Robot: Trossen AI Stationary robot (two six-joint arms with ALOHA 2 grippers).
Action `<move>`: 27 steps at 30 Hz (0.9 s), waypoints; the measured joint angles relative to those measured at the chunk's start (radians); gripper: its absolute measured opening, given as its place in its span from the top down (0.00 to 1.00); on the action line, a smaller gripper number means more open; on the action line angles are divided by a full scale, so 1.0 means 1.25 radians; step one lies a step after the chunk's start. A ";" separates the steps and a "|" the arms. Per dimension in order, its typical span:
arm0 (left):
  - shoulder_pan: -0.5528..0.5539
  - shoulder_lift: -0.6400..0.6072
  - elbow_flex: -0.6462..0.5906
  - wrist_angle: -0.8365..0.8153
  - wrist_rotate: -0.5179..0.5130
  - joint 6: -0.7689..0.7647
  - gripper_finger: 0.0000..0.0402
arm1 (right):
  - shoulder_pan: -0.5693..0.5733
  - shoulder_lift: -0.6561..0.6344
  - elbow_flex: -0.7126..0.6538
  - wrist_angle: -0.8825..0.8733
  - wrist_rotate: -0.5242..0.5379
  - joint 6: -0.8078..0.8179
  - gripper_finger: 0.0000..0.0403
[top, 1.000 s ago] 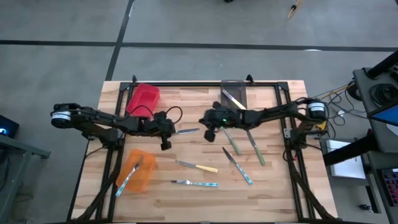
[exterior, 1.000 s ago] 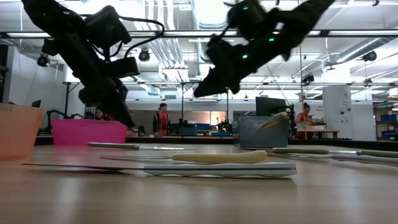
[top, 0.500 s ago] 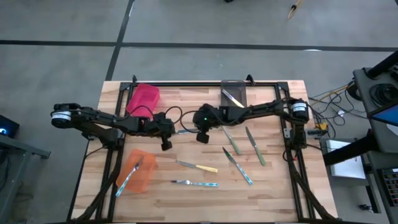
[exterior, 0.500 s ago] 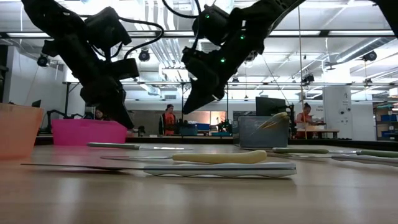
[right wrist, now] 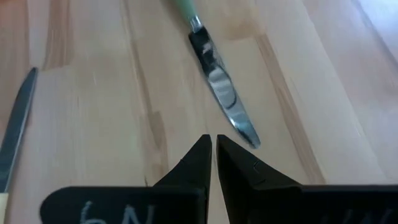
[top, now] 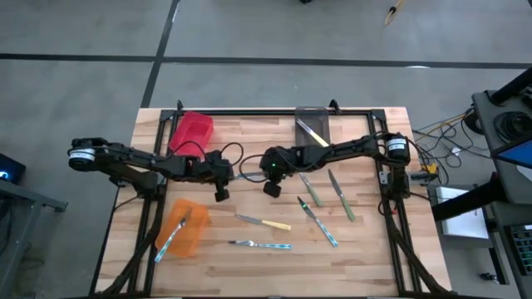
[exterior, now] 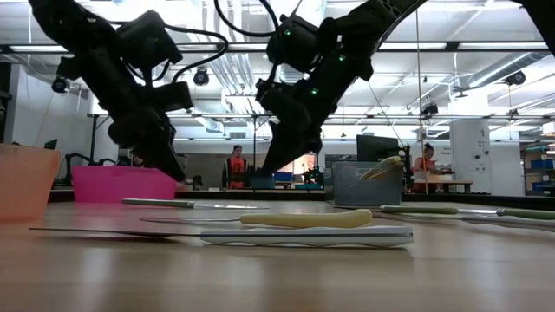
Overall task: Sort silverware by color (type)
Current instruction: Put the left green knife into the red bin
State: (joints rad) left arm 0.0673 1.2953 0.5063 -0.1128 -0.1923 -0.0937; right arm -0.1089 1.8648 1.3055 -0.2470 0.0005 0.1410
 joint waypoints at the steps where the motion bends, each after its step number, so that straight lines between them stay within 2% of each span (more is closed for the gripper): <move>1: 0.000 0.000 -0.003 0.004 -0.001 0.003 0.87 | 0.000 0.000 -0.001 0.008 0.000 -0.003 0.96; 6: 0.000 0.001 -0.025 0.039 -0.004 0.029 0.77 | 0.000 0.004 -0.011 0.105 0.002 -0.008 0.96; 10: 0.000 0.021 -0.037 0.078 -0.005 0.033 0.72 | 0.005 0.043 -0.013 0.185 0.005 -0.012 0.96; 17: 0.000 0.078 -0.037 0.093 -0.011 0.033 0.71 | 0.009 0.111 -0.014 0.216 0.089 -0.017 0.96; 21: 0.000 0.117 -0.036 0.101 -0.061 0.031 0.71 | 0.010 0.120 -0.014 0.203 0.103 -0.008 0.96; 27: -0.001 0.146 -0.035 0.114 -0.071 0.019 0.71 | 0.010 0.120 -0.014 0.203 0.114 -0.008 0.96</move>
State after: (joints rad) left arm 0.0663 1.4779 0.4625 0.0296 -0.2813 -0.0700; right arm -0.0963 2.0144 1.2881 0.0063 0.1429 0.1310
